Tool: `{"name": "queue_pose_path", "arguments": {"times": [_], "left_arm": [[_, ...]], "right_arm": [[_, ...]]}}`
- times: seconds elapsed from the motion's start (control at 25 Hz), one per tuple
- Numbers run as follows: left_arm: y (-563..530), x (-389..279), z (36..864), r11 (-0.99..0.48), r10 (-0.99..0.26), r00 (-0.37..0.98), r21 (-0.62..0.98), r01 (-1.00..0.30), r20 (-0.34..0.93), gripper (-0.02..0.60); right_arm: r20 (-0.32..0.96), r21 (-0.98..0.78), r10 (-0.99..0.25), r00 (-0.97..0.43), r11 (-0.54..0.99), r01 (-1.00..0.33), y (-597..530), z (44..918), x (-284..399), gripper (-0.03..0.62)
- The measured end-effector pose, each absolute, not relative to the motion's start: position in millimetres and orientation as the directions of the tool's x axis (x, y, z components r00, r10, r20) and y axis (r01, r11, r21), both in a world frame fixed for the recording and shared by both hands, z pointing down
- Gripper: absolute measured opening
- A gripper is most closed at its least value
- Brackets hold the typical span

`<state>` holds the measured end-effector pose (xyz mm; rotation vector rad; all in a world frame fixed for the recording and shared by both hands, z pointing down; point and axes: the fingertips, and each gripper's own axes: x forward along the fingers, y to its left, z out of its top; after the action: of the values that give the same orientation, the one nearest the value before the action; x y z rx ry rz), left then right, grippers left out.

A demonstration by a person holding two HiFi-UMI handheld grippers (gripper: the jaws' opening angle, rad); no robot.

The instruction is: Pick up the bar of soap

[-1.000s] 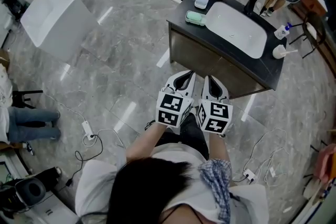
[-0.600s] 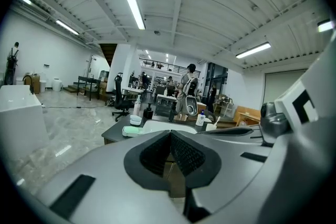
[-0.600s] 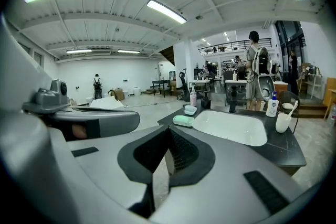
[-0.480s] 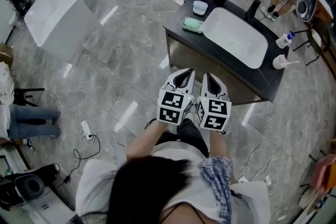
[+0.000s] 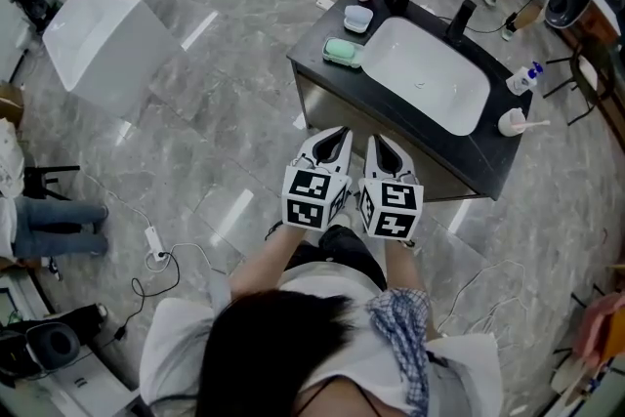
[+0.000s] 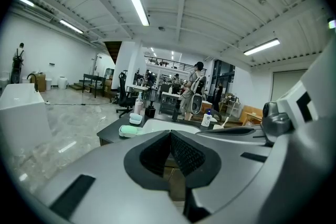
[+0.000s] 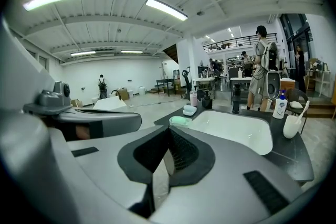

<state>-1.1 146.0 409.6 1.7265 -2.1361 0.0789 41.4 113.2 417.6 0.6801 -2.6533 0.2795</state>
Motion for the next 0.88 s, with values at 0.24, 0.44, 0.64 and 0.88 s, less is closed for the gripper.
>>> {"name": "queue_pose_path", "arguments": {"times": [0.24,0.44,0.64,0.88], "left_arm": [[118.9,8.5,409.5,0.258,-0.928,-0.182,0.209,-0.943,0.324,0.011],[103.6,10.3,408.7,0.27,-0.927,-0.195,0.21,-0.94,0.32,0.011],[98.3,6.8,408.8,0.283,-0.924,-0.208,0.207,-0.937,0.32,0.011],[93.5,-1.1,416.0,0.291,-0.917,-0.214,0.198,-0.936,0.337,0.011]], "right_arm": [[0.423,-0.059,-0.407,-0.81,0.879,-0.472,88.1,419.3,49.6,0.014],[0.426,-0.063,-0.388,-0.818,0.889,-0.454,74.9,421.2,48.1,0.014],[0.427,-0.08,-0.379,-0.821,0.889,-0.451,67.9,422.3,46.9,0.014],[0.429,-0.102,-0.378,-0.821,0.882,-0.459,59.6,429.6,43.5,0.014]]}}
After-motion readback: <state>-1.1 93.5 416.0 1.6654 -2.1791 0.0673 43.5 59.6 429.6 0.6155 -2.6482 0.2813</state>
